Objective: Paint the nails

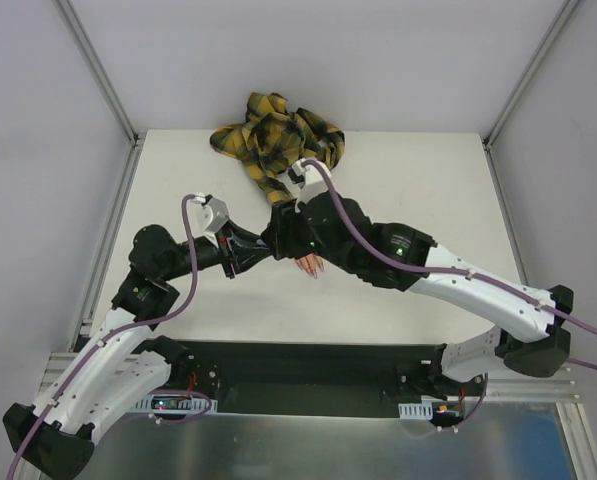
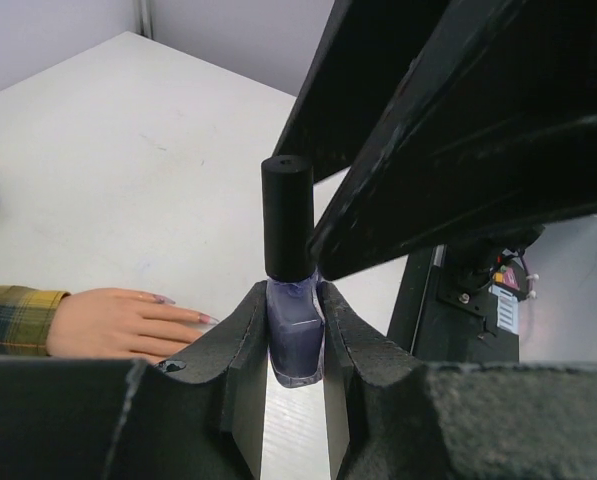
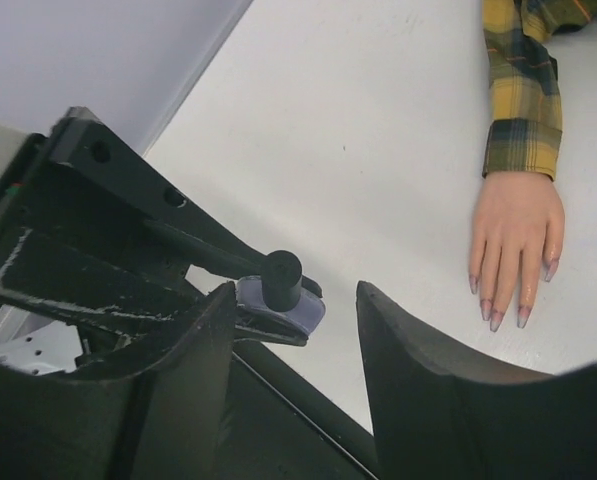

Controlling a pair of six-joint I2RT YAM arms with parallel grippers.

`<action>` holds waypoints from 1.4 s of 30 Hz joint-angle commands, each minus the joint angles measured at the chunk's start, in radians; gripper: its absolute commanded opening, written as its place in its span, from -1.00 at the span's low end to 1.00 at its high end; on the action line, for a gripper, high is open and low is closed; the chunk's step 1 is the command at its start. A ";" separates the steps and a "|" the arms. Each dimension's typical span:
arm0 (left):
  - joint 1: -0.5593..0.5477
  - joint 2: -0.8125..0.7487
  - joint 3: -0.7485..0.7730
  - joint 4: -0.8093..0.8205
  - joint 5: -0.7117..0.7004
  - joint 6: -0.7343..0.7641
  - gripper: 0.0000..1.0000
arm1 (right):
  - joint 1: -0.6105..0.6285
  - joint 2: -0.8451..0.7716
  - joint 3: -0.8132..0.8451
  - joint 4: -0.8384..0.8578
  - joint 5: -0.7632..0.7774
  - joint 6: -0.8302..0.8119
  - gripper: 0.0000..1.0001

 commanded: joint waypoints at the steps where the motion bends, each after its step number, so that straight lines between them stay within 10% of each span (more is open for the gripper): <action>1: 0.002 -0.016 0.045 0.026 -0.018 0.016 -1.00 | 0.025 0.034 0.069 -0.007 0.113 0.029 0.02; 9: 0.002 -0.040 0.041 0.038 -0.005 0.002 -1.00 | 0.032 0.062 0.047 0.045 0.082 0.036 -0.41; 12: 0.002 -0.045 0.035 0.061 0.018 -0.015 -1.00 | 0.031 0.048 0.011 0.094 0.015 -0.032 -0.99; 17: 0.002 -0.043 0.001 0.278 0.173 -0.139 -1.00 | -0.035 -0.073 -0.232 0.342 -0.631 -0.543 -0.99; 21: 0.000 -0.034 -0.071 0.560 0.320 -0.346 -1.00 | -0.202 -0.037 -0.217 0.423 -1.196 -0.504 -1.00; 31: -0.005 -0.030 -0.076 0.561 0.357 -0.328 -1.00 | -0.207 -0.033 -0.232 0.449 -1.190 -0.399 -1.00; 36: -0.005 -0.043 -0.062 0.465 0.279 -0.258 -1.00 | -0.181 -0.061 -0.215 0.399 -0.887 -0.347 0.30; 42: -0.005 -0.068 -0.028 0.238 0.111 -0.109 -1.00 | -0.071 -0.086 -0.131 0.202 -0.407 -0.307 0.57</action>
